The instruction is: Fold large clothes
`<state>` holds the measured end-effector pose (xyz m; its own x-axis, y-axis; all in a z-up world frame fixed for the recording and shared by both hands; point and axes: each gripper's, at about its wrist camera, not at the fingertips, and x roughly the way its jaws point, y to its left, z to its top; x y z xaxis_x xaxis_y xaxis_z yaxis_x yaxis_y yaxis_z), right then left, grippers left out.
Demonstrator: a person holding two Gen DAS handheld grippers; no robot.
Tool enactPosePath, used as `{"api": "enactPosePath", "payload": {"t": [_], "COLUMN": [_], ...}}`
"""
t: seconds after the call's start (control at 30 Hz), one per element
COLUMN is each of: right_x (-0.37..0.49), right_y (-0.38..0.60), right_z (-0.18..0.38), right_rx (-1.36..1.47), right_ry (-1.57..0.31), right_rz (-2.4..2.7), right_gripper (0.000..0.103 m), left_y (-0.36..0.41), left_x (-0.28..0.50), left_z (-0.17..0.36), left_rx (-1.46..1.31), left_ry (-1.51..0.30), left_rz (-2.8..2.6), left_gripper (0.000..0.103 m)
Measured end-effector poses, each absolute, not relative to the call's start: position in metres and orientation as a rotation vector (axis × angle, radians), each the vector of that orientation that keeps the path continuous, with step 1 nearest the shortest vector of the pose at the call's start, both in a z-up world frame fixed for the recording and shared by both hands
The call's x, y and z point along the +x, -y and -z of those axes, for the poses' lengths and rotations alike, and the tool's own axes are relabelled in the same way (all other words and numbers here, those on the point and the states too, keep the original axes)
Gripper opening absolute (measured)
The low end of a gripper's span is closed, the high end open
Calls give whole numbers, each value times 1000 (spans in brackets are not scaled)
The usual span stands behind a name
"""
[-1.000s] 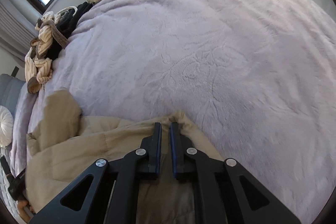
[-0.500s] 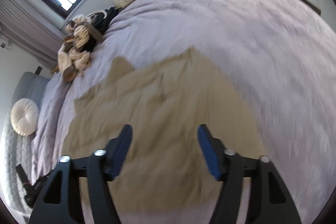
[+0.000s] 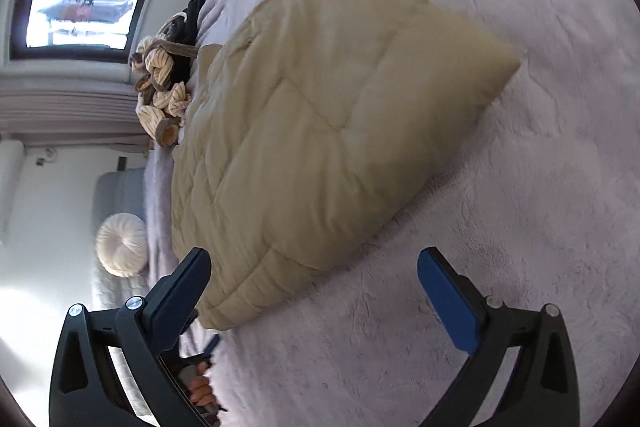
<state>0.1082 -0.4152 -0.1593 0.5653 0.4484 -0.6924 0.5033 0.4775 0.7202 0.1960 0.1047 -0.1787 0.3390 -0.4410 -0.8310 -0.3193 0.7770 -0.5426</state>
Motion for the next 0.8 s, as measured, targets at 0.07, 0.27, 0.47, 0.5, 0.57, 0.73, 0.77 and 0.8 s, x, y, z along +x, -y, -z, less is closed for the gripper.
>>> {"api": "enactPosePath", "payload": {"t": [0.07, 0.27, 0.47, 0.5, 0.57, 0.73, 0.77, 0.8], "right_x": [111, 134, 165, 169, 173, 165, 162, 161], "right_y": [417, 418, 414, 414, 414, 417, 417, 418], "right_z": [168, 192, 214, 217, 221, 223, 224, 223], "right_rx": [1155, 1238, 1317, 1318, 1329, 1378, 1405, 1413], "right_ry": [-1022, -987, -949, -950, -954, -973, -966, -959], "right_rz": [34, -34, -63, -58, -47, -37, -50, -62], "right_gripper": [103, 103, 103, 103, 103, 62, 50, 40], "left_y": [-103, -93, -85, -87, -88, -95, -95, -94], "left_x": [198, 216, 237, 240, 240, 236, 233, 229], "left_z": [188, 200, 215, 218, 217, 209, 205, 200], "left_rx": [-774, -844, -847, -859, -881, -954, -946, -941], "left_ry": [-1252, -1217, -1219, -1219, -1212, -1138, -1125, -1112], "left_rz": [126, 142, 111, 105, 106, 178, 185, 196], "left_gripper": [103, 103, 103, 103, 99, 38, 31, 28]}}
